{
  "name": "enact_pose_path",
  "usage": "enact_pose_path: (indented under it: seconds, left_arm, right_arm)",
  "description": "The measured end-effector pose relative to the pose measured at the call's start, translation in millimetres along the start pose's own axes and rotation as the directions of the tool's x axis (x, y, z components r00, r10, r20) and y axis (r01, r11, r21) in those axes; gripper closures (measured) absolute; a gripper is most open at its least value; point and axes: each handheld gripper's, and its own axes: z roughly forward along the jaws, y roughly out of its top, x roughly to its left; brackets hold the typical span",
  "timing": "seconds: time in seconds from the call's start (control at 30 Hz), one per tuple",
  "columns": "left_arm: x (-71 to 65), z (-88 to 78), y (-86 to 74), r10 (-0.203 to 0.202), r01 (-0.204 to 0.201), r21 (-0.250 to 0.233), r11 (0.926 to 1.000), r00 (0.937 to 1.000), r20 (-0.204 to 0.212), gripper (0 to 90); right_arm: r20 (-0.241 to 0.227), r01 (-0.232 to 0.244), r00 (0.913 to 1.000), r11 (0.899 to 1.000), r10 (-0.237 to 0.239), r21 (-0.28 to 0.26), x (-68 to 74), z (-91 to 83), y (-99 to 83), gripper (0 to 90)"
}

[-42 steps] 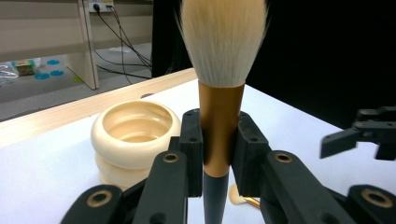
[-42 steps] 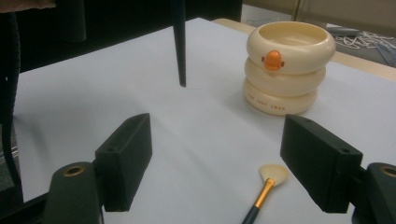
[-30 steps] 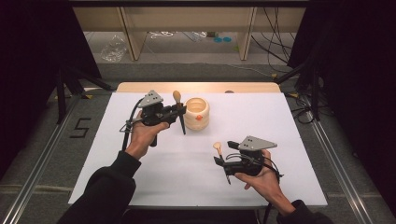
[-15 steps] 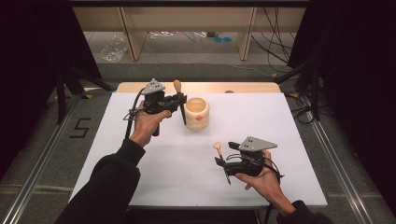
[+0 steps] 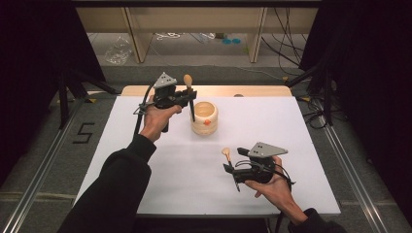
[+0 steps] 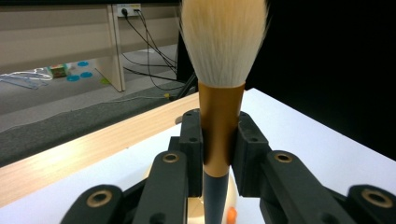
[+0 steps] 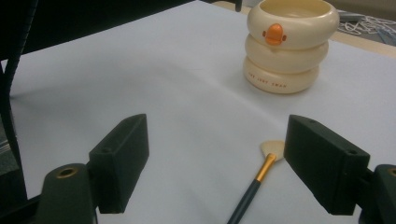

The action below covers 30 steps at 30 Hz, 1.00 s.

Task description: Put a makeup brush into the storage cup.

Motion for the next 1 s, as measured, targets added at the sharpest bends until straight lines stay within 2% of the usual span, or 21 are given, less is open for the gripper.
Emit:
enact_pose_path:
  seconds: [0.1,0.4,0.57,0.67,1.0]
  left_arm:
    - [-1.3,3.8,3.4,-0.005,0.005,-0.002,1.0,1.0,0.006,76.3]
    - [-5.1,12.0,13.6,0.014,-0.014,-0.006,0.9999,0.9999,-0.004,76.4]
    - [-3.2,17.1,17.5,0.022,-0.022,-0.008,0.9997,0.9995,-0.021,76.3]
    - [-1.9,21.3,17.9,0.01,-0.01,-0.012,0.9999,0.9995,-0.029,76.4]
    - [-0.9,35.8,14.8,0.02,-0.021,-0.007,0.9998,0.9988,-0.045,76.4]
  right_arm:
    - [-0.008,-0.003,1.0,1.0,0.003,-0.004,-0.3,0.7,-0.3,23.2]
    - [-0.011,0.005,0.9999,1.0,-0.005,0.005,0.7,0.2,0.0,23.5]
    - [-0.01,0.007,0.9999,1.0,-0.007,0.008,0.4,0.3,-0.1,23.6]
    - [-0.011,0.007,0.9999,1.0,-0.007,0.006,0.5,0.1,0.0,23.8]
    - [-0.015,0.007,0.9999,1.0,-0.007,0.006,1.6,0.8,-0.4,23.6]
